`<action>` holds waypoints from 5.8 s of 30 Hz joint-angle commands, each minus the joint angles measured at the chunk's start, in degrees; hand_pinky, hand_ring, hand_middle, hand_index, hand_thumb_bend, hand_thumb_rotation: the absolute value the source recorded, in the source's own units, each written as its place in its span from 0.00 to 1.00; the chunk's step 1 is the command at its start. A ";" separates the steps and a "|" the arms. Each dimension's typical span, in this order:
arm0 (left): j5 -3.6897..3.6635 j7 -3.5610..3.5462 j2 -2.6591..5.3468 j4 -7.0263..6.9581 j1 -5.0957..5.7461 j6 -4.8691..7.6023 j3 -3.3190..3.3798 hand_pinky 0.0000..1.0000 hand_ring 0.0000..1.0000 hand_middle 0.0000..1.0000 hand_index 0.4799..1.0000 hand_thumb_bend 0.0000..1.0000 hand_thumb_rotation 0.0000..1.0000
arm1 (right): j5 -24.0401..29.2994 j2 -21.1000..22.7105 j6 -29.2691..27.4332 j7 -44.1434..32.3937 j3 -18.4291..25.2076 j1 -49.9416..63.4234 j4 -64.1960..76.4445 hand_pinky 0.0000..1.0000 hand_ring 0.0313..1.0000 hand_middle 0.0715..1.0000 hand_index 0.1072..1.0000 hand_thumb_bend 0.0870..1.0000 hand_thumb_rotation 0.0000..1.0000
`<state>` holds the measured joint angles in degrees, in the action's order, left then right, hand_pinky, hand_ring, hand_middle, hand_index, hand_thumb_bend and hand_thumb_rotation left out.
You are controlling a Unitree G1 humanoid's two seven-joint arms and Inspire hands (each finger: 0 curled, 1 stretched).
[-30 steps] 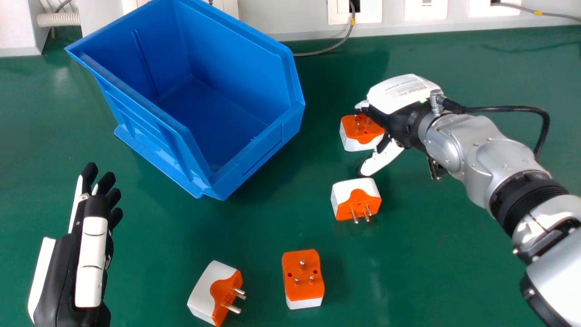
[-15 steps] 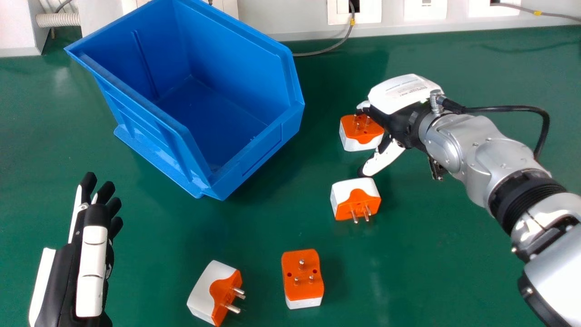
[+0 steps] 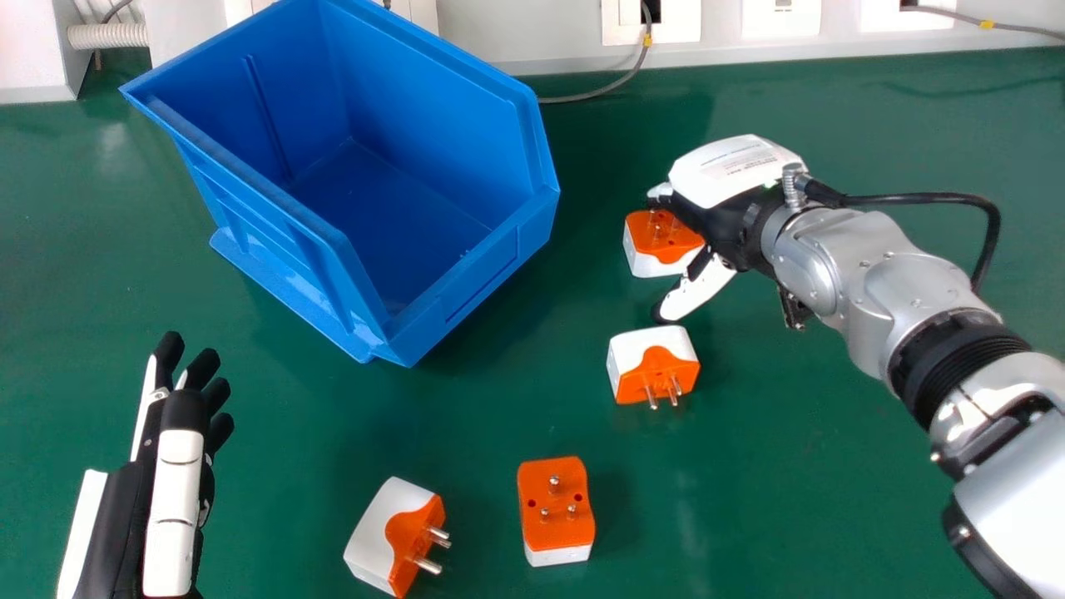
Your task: Pick all objects and put in blue box
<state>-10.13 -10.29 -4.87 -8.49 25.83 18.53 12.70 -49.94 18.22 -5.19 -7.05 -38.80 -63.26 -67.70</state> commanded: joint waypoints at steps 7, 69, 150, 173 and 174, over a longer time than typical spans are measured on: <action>-0.01 -0.94 -0.43 -1.51 0.73 1.94 -0.13 0.97 0.96 0.97 1.00 0.69 0.99 | 0.72 -0.43 1.66 2.26 1.41 -3.85 -0.63 0.81 0.91 0.92 0.89 0.44 0.50; 0.28 -1.04 1.18 -2.61 5.39 5.64 -0.48 0.98 0.96 0.97 1.00 0.70 0.98 | -0.02 -2.88 2.37 2.23 -0.72 -2.64 -4.29 0.69 0.80 0.84 0.72 0.41 0.27; 0.49 -0.78 0.32 -4.76 4.98 3.74 0.42 0.96 0.95 0.95 0.99 0.70 0.96 | 0.58 1.36 -2.31 19.17 0.79 -2.92 -1.53 0.38 0.45 0.45 0.37 0.46 0.00; -1.30 -1.25 -0.72 -2.93 1.92 3.08 0.93 0.96 0.95 0.95 0.98 0.71 0.95 | 4.24 6.16 -5.34 14.86 7.70 0.98 12.31 0.35 0.42 0.49 0.41 0.45 0.00; -1.32 -1.30 -0.77 -2.80 1.75 3.13 0.92 0.96 0.95 0.95 0.98 0.71 0.95 | 4.33 6.52 -5.64 14.67 8.02 1.57 13.55 0.35 0.42 0.49 0.41 0.45 0.00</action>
<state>-11.12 -11.36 -5.13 -11.26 27.63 21.31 13.05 -46.90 23.26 -10.22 7.65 -32.08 -61.96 -56.62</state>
